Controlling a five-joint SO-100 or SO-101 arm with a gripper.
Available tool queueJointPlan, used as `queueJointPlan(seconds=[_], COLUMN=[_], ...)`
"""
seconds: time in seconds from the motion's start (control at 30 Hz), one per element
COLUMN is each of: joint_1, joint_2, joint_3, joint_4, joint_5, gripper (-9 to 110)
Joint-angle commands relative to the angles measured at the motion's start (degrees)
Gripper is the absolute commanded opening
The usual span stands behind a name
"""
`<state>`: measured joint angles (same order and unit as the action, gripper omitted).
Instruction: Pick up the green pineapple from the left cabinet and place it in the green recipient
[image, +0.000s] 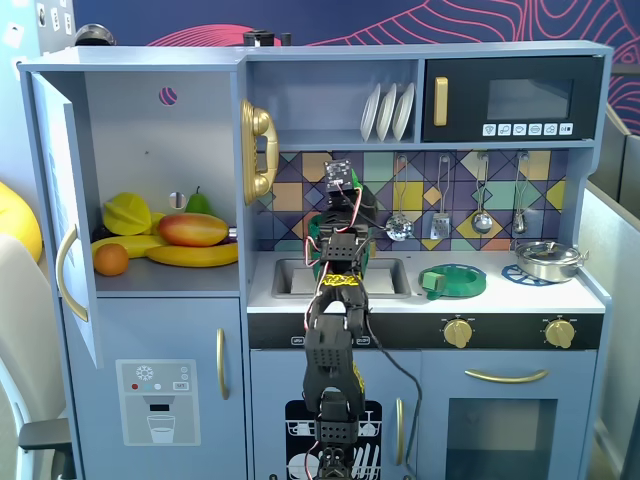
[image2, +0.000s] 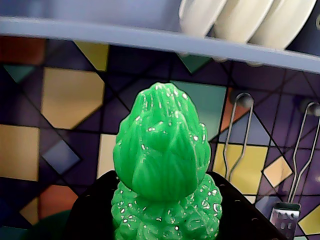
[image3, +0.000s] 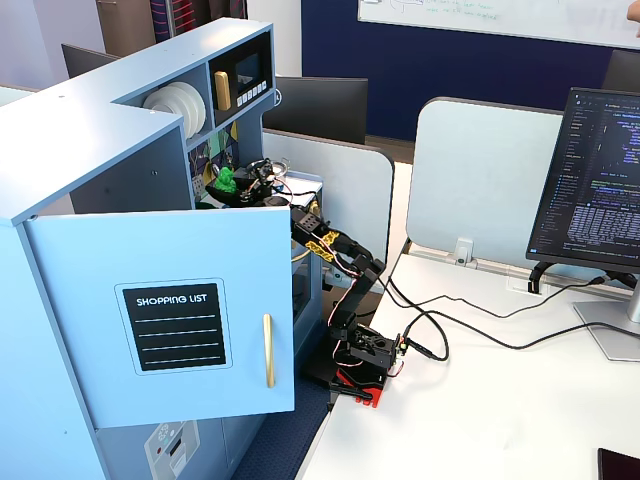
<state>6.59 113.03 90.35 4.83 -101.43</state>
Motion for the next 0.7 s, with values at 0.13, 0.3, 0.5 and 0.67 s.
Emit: queueJointPlan(seconds=[0.13,0.3,0.5,0.67], joint_1=[-3.43,-5.36,-6.06,-5.63], joint_2=[-8.44,-12.57,-15.64,-16.17], joint_3=[-11.07,-13.62,-15.29,-15.47], joint_4=[-4.22,-5.27,-6.5,-6.68], joint_5=[0.09,0.53,-0.35,2.2], gripper=[0,0,0,21])
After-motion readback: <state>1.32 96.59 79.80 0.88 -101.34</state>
